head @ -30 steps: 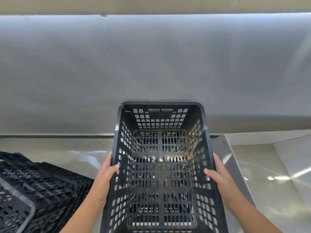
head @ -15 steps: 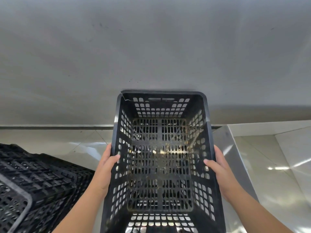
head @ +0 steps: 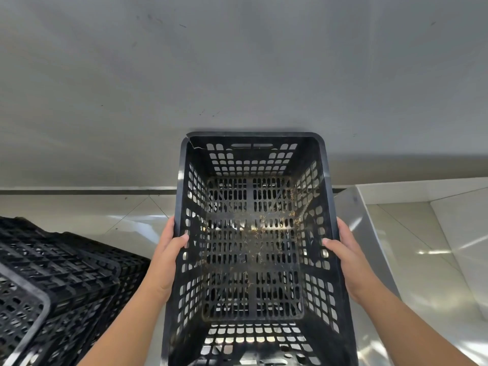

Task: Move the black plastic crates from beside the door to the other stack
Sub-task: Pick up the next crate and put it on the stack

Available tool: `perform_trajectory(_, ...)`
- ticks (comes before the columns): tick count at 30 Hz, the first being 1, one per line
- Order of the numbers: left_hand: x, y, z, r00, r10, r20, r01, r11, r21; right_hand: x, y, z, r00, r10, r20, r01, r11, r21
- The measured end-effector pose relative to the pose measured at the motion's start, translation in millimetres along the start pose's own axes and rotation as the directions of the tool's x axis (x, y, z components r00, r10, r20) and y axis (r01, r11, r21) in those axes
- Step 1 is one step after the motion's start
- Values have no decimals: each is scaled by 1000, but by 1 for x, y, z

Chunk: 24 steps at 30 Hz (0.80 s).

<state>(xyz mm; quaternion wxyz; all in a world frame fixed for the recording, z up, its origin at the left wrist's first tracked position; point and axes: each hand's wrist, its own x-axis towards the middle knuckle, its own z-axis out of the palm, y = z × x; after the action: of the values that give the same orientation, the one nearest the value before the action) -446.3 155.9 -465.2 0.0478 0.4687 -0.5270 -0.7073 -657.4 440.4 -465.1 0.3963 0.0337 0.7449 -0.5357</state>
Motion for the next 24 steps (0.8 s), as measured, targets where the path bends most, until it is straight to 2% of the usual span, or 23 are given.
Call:
perform_trajectory(12, -2, -4, -9, 999, -19, 35, 18, 1000, 23, -10, 5, 2, 1000, 24, -4, -24, 999, 25)
perform_trajectory(18, -5, -2, -5, 999, -29, -30, 31, 998, 61, -9, 6, 6, 999, 29, -46, -28, 999, 23)
perform_trajectory(24, -17, 13, 5, 989, 52, -135, -39, 995, 96, -17, -2, 9, 995, 33, -97, -29, 999, 46)
